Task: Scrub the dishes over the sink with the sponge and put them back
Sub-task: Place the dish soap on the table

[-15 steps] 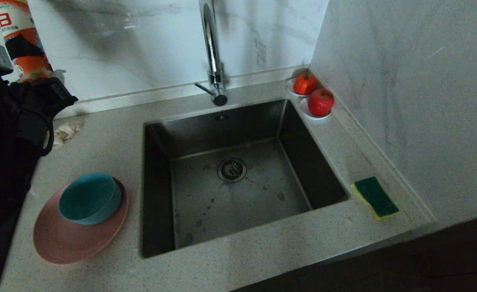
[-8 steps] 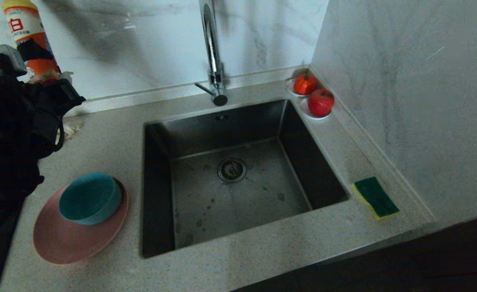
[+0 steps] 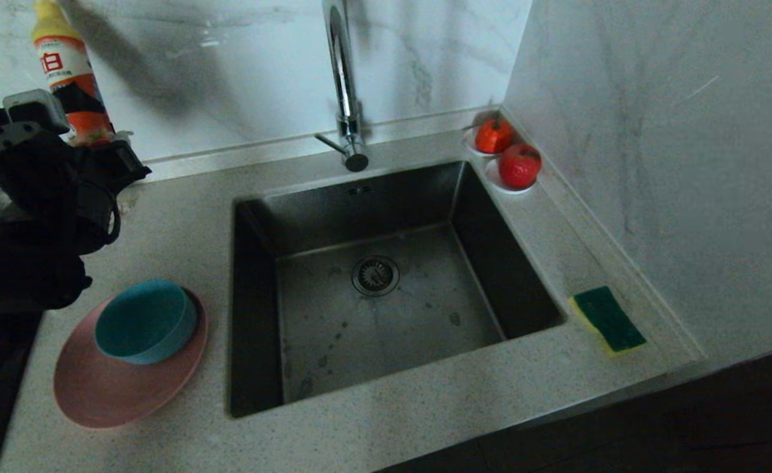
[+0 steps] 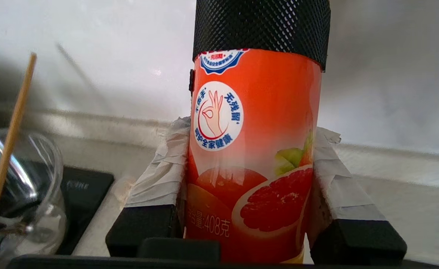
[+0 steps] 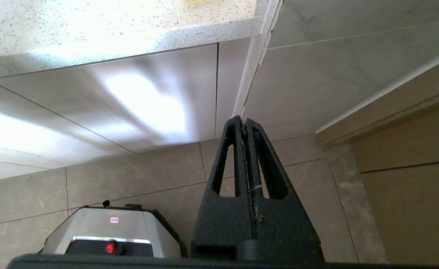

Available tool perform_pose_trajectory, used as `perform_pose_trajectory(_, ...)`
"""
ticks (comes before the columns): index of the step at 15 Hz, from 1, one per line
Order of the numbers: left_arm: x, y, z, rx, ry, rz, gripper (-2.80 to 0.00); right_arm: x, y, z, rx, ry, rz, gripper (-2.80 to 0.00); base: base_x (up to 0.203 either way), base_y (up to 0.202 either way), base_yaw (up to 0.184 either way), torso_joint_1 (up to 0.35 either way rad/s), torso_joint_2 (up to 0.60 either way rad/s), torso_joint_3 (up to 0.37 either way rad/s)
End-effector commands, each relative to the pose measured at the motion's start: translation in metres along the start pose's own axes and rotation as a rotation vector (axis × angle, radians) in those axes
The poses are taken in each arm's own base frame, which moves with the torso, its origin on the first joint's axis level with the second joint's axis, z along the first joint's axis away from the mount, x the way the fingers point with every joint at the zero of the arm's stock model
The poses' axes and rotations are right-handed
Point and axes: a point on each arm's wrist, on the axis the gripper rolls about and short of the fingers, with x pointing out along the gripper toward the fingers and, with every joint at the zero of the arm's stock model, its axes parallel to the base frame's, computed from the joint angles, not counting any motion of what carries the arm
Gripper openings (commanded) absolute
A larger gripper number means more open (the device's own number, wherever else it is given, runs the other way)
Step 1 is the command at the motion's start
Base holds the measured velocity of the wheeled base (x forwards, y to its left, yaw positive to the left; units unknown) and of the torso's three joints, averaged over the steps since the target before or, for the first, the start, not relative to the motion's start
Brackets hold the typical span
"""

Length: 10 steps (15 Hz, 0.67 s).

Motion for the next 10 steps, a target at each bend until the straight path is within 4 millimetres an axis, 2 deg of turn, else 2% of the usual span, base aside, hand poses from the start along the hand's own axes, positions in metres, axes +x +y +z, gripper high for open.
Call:
perform_pose_trajectory(1, 0.008, 0.002, -0.013, 0.009, 0.025, 0.011, -2.8, 0.0, 0.0, 0.0, 0.0, 0.002, 0.0, -2.8, 0.0, 0.0, 0.0, 0.0, 0.0, 0.0)
perform_pose_trajectory(10, 0.034, -0.003, -0.028, 0.012, 0.045, 0.043, -2.8, 0.0, 0.0, 0.0, 0.0, 0.002, 0.0, -2.8, 0.0, 0.0, 0.0, 0.0, 0.0, 0.0)
